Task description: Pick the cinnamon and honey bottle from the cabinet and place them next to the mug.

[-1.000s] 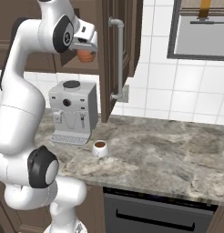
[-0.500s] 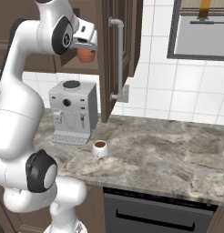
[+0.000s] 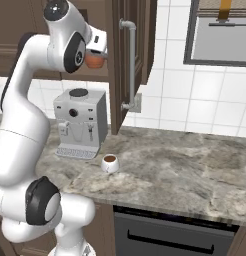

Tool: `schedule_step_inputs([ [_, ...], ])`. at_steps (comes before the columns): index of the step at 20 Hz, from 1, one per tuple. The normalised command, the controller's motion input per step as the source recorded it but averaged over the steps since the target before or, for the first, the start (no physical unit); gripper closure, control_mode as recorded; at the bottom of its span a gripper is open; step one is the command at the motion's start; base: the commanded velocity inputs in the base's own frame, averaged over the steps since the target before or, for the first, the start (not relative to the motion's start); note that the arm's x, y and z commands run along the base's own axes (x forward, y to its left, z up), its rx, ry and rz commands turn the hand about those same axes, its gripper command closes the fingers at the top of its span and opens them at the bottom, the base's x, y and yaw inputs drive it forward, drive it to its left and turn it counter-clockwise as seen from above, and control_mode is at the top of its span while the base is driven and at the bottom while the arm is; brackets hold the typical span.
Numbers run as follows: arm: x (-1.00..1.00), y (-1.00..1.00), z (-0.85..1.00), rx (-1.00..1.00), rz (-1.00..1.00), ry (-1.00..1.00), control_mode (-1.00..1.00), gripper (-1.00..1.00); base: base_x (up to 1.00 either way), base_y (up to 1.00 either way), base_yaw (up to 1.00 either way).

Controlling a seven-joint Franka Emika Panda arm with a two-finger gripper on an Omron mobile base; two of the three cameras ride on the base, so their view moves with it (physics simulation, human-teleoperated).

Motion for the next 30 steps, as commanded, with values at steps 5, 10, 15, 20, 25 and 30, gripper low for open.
schedule_step_inputs([
  [5, 0.07, 0.00, -0.01, 0.00, 0.01, 0.00, -1.00, -1.00, 0.00, 0.00, 0.00],
  [10, 0.20, 0.00, 0.00, 0.00, 0.04, 0.03, -1.00, -1.00, 0.00, 0.00, 0.00],
  [15, 0.20, 0.00, 0.00, 0.00, 0.05, 0.02, -1.00, -1.00, 0.00, 0.00, 0.00],
  [20, 0.23, 0.00, 0.00, 0.00, 0.05, 0.00, -1.00, -1.00, 0.00, 0.00, 0.00],
  [25, 0.23, 0.00, 0.00, 0.00, 0.04, 0.00, -1.00, -1.00, 0.00, 0.00, 0.00],
  [30, 0.22, 0.00, -0.02, 0.00, 0.01, 0.03, -1.00, -1.00, 0.00, 0.00, 0.00],
])
